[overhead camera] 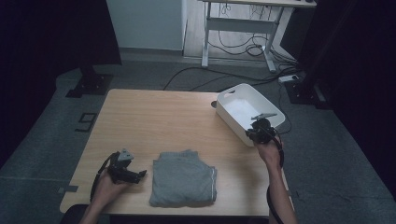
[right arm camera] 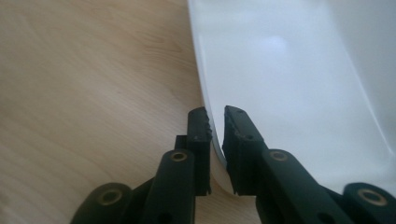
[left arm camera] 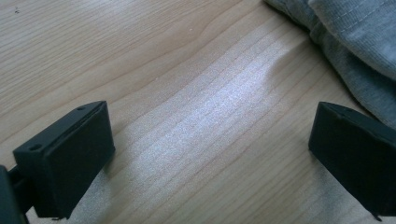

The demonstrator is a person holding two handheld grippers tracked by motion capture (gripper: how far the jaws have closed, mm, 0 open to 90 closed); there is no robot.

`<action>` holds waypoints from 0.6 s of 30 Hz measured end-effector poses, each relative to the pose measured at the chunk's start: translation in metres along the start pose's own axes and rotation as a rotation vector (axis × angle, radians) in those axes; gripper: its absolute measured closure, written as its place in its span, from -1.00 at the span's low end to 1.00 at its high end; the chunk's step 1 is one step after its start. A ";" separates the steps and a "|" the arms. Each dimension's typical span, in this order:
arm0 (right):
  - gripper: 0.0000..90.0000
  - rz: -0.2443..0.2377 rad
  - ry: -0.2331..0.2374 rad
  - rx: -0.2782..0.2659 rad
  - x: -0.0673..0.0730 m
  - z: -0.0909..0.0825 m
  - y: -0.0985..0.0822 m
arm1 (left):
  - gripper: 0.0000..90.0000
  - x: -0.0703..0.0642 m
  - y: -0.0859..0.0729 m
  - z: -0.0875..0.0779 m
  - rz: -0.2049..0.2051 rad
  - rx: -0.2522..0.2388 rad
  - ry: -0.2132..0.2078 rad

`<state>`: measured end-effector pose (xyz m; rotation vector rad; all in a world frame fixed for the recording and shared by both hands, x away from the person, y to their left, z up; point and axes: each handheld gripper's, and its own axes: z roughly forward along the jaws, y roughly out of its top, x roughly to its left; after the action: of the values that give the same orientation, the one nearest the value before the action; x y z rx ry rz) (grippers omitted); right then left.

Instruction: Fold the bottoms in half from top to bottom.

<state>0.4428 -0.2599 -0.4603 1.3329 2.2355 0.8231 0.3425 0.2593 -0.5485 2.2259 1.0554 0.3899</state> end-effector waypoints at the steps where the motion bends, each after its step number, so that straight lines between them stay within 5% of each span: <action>1: 0.84 -0.014 0.014 -0.003 0.002 0.000 0.000 | -1.00 0.000 0.000 0.000 0.000 0.000 0.000; 18: 0.90 -0.073 0.121 -0.042 0.039 0.001 -0.001 | -1.00 0.000 0.000 0.000 0.000 0.000 0.000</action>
<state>0.4251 -0.2248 -0.4635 1.2041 2.3312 0.9414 0.3424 0.2593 -0.5485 2.2257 1.0557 0.3903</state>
